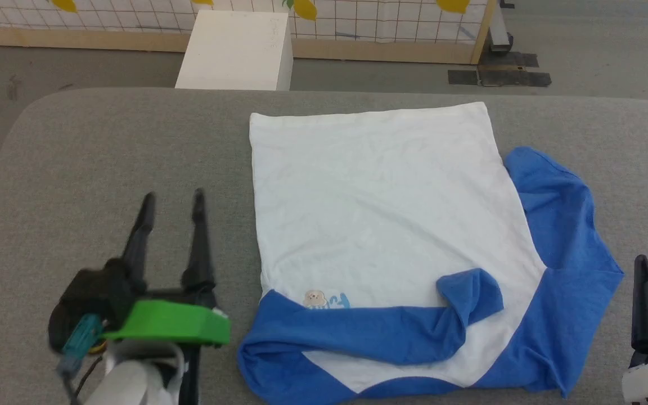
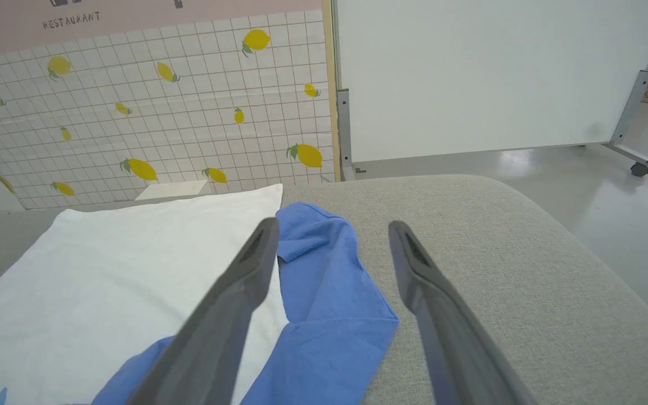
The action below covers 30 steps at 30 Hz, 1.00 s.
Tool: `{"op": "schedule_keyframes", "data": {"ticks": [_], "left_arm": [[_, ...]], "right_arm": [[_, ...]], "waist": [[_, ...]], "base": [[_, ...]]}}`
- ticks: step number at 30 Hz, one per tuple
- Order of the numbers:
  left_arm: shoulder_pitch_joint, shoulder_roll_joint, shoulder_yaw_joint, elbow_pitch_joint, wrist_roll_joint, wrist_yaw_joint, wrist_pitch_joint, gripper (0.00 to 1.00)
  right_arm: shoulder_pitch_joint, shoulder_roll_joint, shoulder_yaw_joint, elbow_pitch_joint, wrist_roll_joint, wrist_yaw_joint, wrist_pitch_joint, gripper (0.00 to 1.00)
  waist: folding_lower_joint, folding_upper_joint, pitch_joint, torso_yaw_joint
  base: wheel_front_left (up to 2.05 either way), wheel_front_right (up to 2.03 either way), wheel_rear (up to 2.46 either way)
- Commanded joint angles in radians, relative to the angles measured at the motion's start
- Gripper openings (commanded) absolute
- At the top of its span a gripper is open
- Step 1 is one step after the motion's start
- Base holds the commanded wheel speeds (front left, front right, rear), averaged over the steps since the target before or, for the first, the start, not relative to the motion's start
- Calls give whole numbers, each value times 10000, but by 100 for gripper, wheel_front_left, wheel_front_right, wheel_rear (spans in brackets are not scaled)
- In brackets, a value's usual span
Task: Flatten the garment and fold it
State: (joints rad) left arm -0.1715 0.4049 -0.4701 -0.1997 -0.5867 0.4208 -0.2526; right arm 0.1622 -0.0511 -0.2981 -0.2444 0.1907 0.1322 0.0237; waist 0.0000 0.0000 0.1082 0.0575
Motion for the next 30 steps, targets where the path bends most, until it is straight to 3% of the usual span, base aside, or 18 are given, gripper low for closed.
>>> {"op": "schedule_keyframes", "data": {"ticks": [1, 3, 6, 12, 18, 19, 20, 23, 30], "left_arm": [[673, 44, 384, -293, 112, 284, -76, 100], [1541, -164, 1094, -884, 400, 583, -84, 100], [2685, -377, 1601, -1231, 799, 598, -87, 100], [3519, -964, 2062, -1326, 1249, 29, -89, 100], [3239, -1559, 2318, -1250, 1595, -519, -90, 100], [3189, -1637, 2358, -1232, 1667, -600, -90, 100], [2977, -1819, 2395, -1162, 1841, -841, -90, 100], [2660, -2059, 2396, -1134, 2039, -1076, -90, 100], [1884, -2547, 2065, -956, 2687, -1552, -91, 100]], "right_arm": [[109, 9, 25, -20, 68, -15, 24, 100], [156, 9, 29, 8, 107, -15, 16, 100], [248, 9, -18, 77, 165, -15, -1, 100], [88, 9, -132, 81, 184, -15, 157, 100], [-1541, -136, 146, -511, -132, -15, 1282, 100], [-2010, -352, 256, -571, -130, -15, 1595, 100], [-3355, -1155, 540, -439, 74, -15, 2518, 100], [-4807, -2107, 885, -51, 390, -15, 3591, 100], [-7262, -3397, 1300, 1231, 981, -15, 5849, 100]], "waist": [[0, 0, -10, 38], [0, 0, -11, 81], [0, 0, -40, 172], [0, 0, 59, 354], [0, 0, 676, 394], [0, 0, 856, 378], [0, 0, 1359, 400], [0, 0, 1963, 496], [0, 0, 3333, 807]], "base": [[0, 0, 0], [0, 0, 0], [0, 0, 0], [0, 0, 0], [0, 0, 0], [0, 0, 0], [0, 0, 0], [0, 0, 0], [0, 0, 0]]}}
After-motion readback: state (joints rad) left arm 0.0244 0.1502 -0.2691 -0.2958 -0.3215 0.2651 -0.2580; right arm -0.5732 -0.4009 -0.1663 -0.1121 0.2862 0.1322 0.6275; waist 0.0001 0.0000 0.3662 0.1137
